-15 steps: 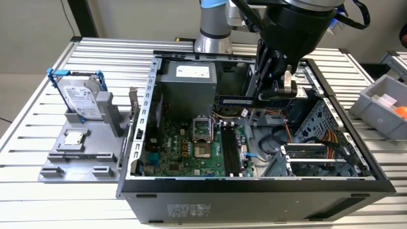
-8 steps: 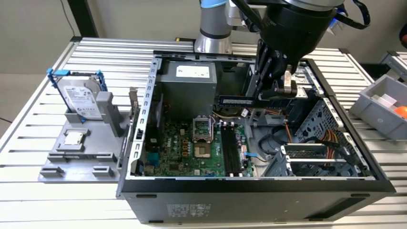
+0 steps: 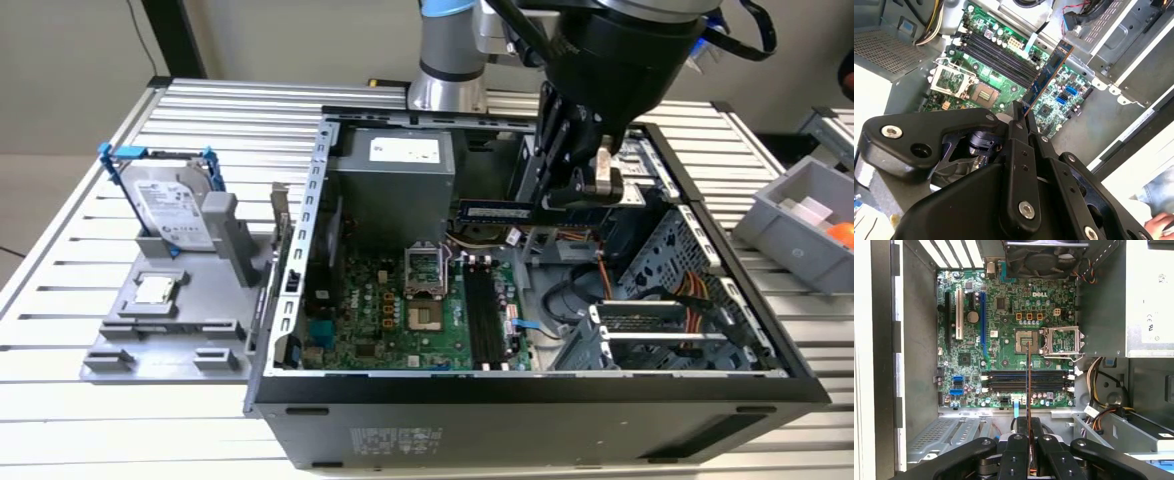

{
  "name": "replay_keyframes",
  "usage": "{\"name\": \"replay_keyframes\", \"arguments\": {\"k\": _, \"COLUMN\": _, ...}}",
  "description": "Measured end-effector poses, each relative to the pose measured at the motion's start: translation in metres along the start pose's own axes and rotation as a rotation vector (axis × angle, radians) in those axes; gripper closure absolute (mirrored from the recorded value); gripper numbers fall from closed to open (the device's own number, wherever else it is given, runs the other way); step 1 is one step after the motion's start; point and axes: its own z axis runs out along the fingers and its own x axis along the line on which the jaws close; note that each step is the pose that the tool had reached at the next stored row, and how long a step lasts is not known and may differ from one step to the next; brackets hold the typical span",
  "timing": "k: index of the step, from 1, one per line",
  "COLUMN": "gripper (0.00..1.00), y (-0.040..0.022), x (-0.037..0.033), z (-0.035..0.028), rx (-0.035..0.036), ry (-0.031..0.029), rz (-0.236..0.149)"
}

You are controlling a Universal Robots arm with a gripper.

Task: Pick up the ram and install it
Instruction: 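Insert the ram into the slot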

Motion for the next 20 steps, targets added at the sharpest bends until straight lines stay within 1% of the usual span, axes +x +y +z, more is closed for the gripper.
{"name": "replay_keyframes", "arguments": {"k": 20, "gripper": 1.00, "y": 0.0000, "x": -0.0003, "z": 0.0000, "rx": 0.0001, "ry": -0.0002, "rz": 0.005}}
